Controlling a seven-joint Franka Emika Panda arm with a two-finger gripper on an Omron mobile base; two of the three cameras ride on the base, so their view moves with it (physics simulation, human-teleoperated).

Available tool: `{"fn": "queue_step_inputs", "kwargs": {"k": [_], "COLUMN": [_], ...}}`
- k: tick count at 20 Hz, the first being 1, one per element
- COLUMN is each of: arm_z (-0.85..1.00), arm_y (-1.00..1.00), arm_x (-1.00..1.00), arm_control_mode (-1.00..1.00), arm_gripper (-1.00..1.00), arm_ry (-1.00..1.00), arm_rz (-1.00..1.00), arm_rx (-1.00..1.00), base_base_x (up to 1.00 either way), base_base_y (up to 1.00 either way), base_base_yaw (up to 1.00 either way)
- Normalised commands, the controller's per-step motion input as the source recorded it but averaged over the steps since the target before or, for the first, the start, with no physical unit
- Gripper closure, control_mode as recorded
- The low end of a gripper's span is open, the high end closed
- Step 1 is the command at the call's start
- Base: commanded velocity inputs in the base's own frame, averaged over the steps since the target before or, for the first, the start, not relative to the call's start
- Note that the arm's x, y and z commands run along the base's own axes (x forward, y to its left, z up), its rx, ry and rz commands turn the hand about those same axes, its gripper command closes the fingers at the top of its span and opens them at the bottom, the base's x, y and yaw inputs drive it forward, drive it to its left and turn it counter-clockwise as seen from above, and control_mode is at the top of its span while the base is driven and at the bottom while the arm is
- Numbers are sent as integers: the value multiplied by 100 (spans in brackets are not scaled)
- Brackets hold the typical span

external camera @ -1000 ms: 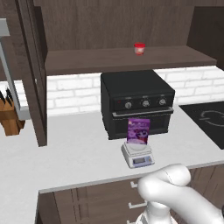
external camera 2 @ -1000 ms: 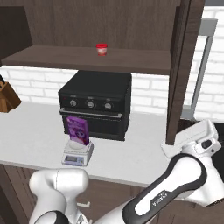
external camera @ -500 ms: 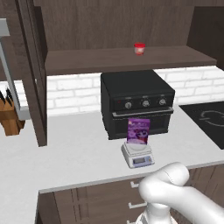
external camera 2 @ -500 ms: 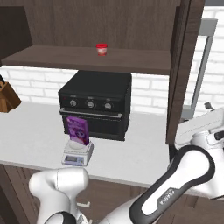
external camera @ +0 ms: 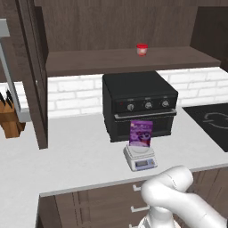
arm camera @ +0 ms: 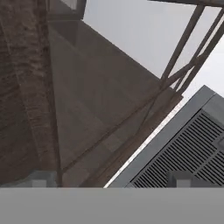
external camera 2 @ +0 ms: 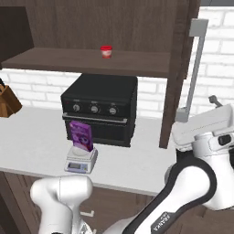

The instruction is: Pick the cereal and place it on the digital scale for weighing, and close the cabinet.

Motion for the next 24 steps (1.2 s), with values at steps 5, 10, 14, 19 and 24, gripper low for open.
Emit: {"fn": "queue_step_inputs", "kwargs": {"k": [5,10,14,19,24], "arm_z": [51,31,20,14,51], "arm_y": [96,100,100,100,76], "arm_x": [-59,-7,0,0,13], "arm_control_mode": [-100,-100,-100,-100,-100], "arm_gripper": [-100,-100,-100,-100,-100], "arm_ry": [-15,-13,-3,0,-2], "arm_rz": [-5,-23,-28,-29,-20], "arm_rx": [0,-3,-2,-1,0], "base_base_x": [0,0,0,0,0], "base_base_y": [0,0,0,0,0], "base_base_yaw": [0,0,0,0,0]}}
